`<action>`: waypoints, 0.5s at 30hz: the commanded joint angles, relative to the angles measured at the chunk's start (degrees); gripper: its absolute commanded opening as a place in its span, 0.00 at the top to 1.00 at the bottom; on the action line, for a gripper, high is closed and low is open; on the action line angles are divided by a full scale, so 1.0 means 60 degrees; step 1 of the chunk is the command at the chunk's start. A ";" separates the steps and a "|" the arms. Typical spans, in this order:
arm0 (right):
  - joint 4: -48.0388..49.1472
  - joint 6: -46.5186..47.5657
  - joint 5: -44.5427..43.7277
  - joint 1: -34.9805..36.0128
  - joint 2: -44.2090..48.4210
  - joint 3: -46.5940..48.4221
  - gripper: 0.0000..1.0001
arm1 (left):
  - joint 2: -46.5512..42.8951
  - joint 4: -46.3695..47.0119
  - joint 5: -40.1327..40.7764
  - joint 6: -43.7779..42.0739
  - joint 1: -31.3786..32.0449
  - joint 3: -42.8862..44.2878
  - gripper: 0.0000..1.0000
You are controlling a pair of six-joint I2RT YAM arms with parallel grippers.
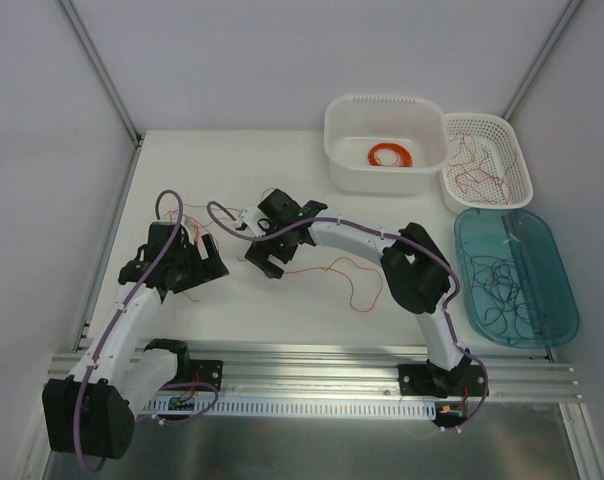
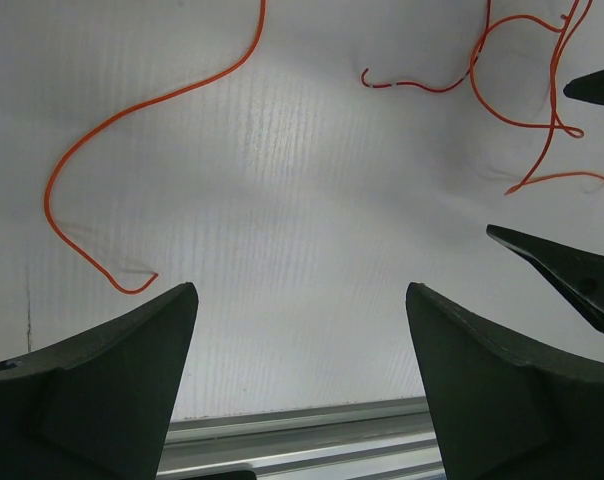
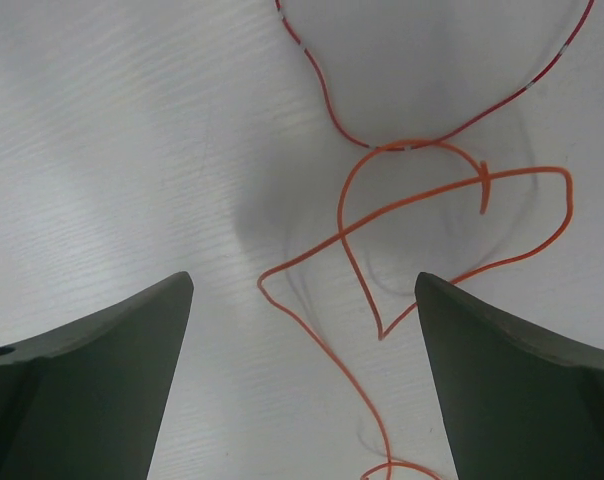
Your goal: Untangle the cables
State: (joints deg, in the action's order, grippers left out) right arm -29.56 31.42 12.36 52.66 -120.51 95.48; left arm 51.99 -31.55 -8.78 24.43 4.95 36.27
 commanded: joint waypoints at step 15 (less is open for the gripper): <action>0.0034 -0.0139 0.0167 0.0217 0.0220 -0.0165 0.99 | -0.0183 0.0146 0.0012 -0.0233 0.0068 -0.0435 0.14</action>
State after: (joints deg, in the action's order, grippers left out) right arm -29.02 31.62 11.97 53.60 -124.49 96.88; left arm 51.09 -31.46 -8.73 24.16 4.95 34.06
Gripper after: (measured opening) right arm 0.090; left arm 0.862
